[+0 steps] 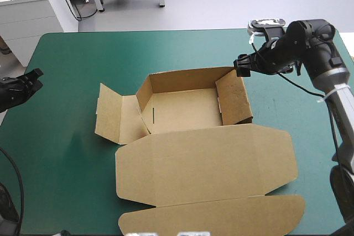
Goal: Fold the box
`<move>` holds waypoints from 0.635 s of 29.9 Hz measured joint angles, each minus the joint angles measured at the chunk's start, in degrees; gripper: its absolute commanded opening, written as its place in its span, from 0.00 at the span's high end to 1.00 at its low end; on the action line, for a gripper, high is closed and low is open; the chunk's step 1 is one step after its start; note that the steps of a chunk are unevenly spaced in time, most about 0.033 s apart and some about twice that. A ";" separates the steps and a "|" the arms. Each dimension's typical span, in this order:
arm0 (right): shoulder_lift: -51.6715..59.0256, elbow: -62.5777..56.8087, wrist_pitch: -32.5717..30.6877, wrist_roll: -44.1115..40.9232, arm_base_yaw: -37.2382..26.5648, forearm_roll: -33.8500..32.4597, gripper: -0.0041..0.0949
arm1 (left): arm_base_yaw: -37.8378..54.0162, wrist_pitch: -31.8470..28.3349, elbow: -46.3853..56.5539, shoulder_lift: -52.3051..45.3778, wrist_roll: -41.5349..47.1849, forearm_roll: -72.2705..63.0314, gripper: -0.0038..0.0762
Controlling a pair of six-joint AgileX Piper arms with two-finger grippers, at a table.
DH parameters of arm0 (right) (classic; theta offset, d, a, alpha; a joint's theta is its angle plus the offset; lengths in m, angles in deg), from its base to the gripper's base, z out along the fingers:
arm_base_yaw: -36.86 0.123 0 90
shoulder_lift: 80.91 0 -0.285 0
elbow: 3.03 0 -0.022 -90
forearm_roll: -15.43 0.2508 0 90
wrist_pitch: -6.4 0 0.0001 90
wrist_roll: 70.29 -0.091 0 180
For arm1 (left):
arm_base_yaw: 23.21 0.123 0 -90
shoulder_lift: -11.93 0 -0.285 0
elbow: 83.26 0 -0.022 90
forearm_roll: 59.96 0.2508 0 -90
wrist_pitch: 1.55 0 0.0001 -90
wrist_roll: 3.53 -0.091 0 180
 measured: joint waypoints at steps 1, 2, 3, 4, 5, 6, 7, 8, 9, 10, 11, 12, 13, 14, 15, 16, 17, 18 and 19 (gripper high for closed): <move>1.01 -1.02 -0.06 -0.02 0.00 -0.52 0.13 | 0.00 -0.10 0.00 0.00 -0.01 0.00 0.96; 1.93 -2.21 -0.06 -0.07 0.00 -0.96 0.13 | 0.00 -0.17 0.00 0.00 -0.01 0.00 0.96; 3.07 -3.13 -0.11 -0.07 0.00 -1.48 0.13 | 0.00 -0.16 0.00 0.00 -0.01 0.00 0.96; 3.59 -3.72 -0.11 -0.07 0.00 -1.68 0.13 | 0.00 -0.21 0.00 0.00 -0.01 0.00 0.96; 4.07 -3.98 -0.11 -0.07 0.00 -1.80 0.13 | 0.00 -0.21 0.00 0.00 -0.01 -0.05 0.96; 4.28 -4.09 -0.11 -0.13 0.00 -1.93 0.13 | 0.00 -0.21 0.00 0.00 -0.01 -0.05 0.96; 4.28 -4.14 -0.11 -0.38 0.00 -1.93 0.13 | 0.00 -0.21 0.00 0.00 -0.01 -0.05 0.96; 4.28 -4.21 -0.11 -0.58 0.00 -1.99 0.13 | 0.00 -0.21 0.00 0.00 -0.08 -0.05 0.96; 4.28 -4.27 -0.11 -0.80 0.23 -2.19 0.13 | 0.00 -0.21 0.00 0.00 -0.17 -0.05 0.96; 4.21 -4.35 -0.11 -1.11 0.47 -2.61 0.13 | 0.00 -0.21 0.00 0.00 -0.17 -0.05 0.96; 4.06 -4.39 -0.11 -1.39 0.83 -3.03 0.13 | 0.00 -0.21 0.00 0.00 -0.21 -0.05 0.96; 3.79 -4.39 -0.11 -1.66 1.34 -3.43 0.13 | 0.00 -0.21 0.00 0.00 -0.21 -0.05 0.96; 3.47 -4.39 -0.11 -1.94 1.78 -3.71 0.13 | 0.00 -0.21 0.00 0.00 -0.21 -0.05 0.96; 2.93 -4.39 -0.11 -2.23 2.34 -4.08 0.13 | 0.00 -0.21 0.00 0.00 -0.21 -0.05 0.96; 2.20 -4.39 -0.11 -2.55 2.80 -4.23 0.13 | 0.00 -0.21 0.00 0.00 -0.21 -0.05 0.96; 1.27 -4.39 -0.11 -2.69 3.09 -4.23 0.13 | 0.00 -0.21 0.00 0.00 -0.21 -0.05 0.96; 0.21 -4.39 -0.11 -2.92 3.36 -4.27 0.13 | 0.00 -0.21 0.00 0.00 -0.21 -0.05 0.96; -0.95 -4.39 -0.11 -2.98 3.52 -4.21 0.13 | 0.00 -0.21 0.00 0.00 -0.21 -0.05 0.96; -1.92 -4.39 -0.11 -3.09 3.68 -4.13 0.13 | 0.00 -0.21 0.00 0.00 -0.21 -0.05 0.96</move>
